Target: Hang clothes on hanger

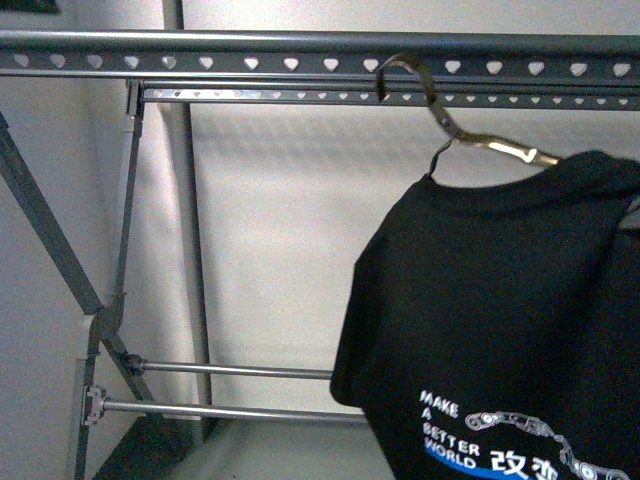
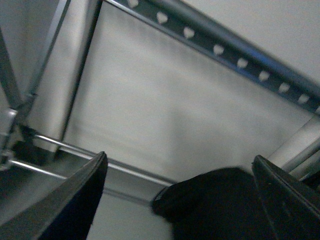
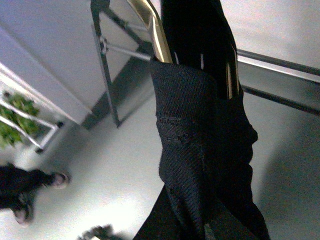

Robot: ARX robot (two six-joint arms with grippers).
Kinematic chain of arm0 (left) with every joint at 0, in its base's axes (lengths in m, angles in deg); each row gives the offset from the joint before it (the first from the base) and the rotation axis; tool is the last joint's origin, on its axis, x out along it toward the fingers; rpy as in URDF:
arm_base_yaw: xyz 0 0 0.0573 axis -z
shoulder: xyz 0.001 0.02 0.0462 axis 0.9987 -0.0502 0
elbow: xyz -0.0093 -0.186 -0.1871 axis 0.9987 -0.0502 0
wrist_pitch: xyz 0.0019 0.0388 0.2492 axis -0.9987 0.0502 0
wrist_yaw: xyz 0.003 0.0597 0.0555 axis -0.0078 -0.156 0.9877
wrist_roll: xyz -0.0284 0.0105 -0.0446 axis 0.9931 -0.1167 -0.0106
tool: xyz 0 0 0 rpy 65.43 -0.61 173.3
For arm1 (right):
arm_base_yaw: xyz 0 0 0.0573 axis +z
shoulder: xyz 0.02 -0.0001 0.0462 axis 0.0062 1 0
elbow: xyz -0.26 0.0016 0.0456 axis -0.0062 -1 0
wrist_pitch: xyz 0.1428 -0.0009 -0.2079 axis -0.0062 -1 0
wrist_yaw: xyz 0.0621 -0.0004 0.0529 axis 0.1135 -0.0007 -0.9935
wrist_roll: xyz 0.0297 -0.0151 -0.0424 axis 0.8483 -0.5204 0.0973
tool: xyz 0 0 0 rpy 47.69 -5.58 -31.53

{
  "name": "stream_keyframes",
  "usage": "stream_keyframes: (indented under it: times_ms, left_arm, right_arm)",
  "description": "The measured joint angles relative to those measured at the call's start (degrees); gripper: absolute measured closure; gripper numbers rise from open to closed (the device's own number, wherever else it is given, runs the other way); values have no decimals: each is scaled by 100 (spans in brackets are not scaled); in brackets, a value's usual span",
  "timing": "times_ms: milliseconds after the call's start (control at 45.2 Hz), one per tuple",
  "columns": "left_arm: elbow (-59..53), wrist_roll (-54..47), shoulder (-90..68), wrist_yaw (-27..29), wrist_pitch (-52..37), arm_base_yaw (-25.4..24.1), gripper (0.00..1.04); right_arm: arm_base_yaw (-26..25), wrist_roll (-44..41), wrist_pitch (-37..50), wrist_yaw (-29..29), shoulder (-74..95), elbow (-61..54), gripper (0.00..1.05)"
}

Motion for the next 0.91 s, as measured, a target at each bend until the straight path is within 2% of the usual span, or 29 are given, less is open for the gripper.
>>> stream_keyframes:
  times_ms: [66,133,265,531,907]
  left_arm:
    - [-645,-968,415,-2,-157,-20,33]
    - [-1187,-1491,743,-2,-389,-28,44]
    - [-2111,-1886,1237,-2,-835,-35,63]
    - [-3407,-2063,1895,-2,-1298,-44,102]
    - [-4457,-2111,2763,-2,-1486,-44,101]
  right_arm:
    - [-42,916,103,-149,-11,278,102]
    - [-59,1471,199,-142,26,501,102]
    - [-22,2273,247,-74,247,1045,102]
    - [90,3405,339,291,1178,2175,102]
    - [-153,5219,400,741,2481,3866,102]
